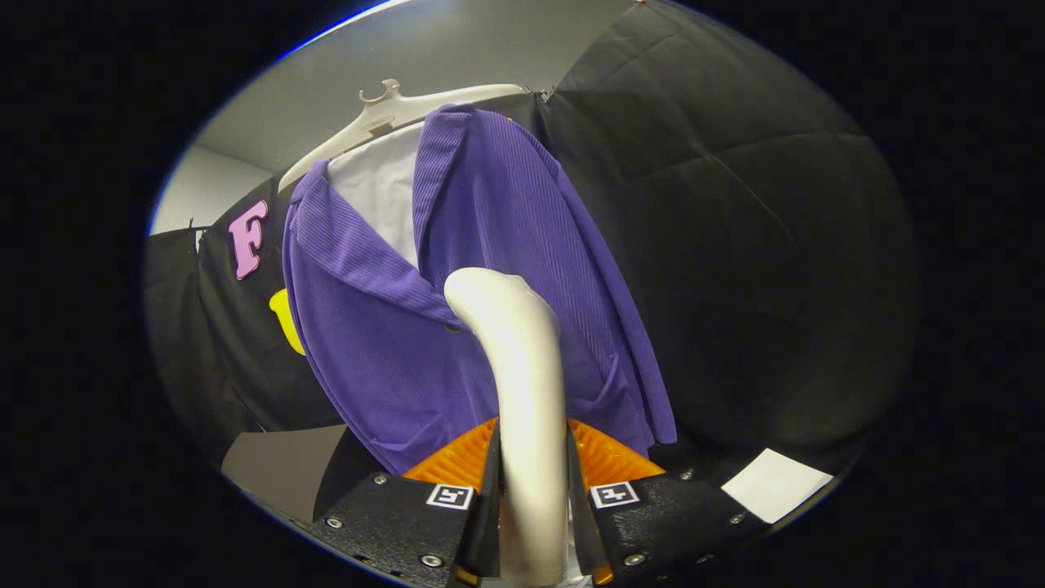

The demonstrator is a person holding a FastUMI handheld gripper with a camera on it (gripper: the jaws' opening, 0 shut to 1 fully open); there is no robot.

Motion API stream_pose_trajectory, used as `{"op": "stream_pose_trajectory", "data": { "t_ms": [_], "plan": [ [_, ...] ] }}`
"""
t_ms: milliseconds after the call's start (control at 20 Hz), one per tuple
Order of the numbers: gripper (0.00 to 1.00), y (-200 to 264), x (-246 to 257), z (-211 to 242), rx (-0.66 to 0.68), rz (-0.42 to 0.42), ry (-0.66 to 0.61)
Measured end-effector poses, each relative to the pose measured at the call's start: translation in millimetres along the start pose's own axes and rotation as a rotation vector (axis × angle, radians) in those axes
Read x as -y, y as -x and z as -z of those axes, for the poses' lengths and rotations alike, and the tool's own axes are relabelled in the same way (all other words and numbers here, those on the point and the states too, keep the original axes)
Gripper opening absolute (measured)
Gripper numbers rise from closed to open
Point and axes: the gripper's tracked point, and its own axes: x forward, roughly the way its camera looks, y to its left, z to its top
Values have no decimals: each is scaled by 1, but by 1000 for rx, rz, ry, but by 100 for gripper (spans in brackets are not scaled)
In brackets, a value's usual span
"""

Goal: Iron the clothes twice with a garment steamer, once on the left side and once on the right side.

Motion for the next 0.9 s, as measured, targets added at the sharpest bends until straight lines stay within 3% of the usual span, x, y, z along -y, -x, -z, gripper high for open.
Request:
{"op": "stream_pose_trajectory", "data": {
  "t_ms": [450,900],
  "plan": [
    [38,2,33,72,-138,6,-27],
    [38,2,44,108,-200,26,6]
  ]
}}
